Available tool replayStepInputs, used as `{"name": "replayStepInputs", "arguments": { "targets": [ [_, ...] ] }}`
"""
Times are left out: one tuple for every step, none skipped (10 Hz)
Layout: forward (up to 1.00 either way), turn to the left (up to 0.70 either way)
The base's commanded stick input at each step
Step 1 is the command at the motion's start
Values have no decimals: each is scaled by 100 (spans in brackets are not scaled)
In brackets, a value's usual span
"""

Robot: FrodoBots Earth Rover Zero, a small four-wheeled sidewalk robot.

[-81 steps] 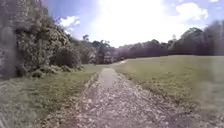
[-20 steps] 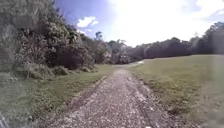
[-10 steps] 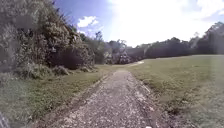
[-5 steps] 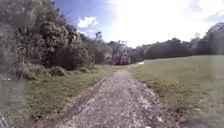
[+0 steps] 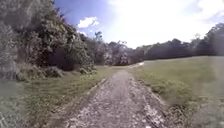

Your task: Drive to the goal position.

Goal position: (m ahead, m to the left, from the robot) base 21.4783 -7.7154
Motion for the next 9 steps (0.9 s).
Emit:
{"name": "replayStepInputs", "arguments": {
  "targets": [
    [70,-7],
    [70,0],
    [70,0],
    [70,0],
    [70,0],
    [70,0],
    [70,0],
    [70,0],
    [70,0]
  ]
}}
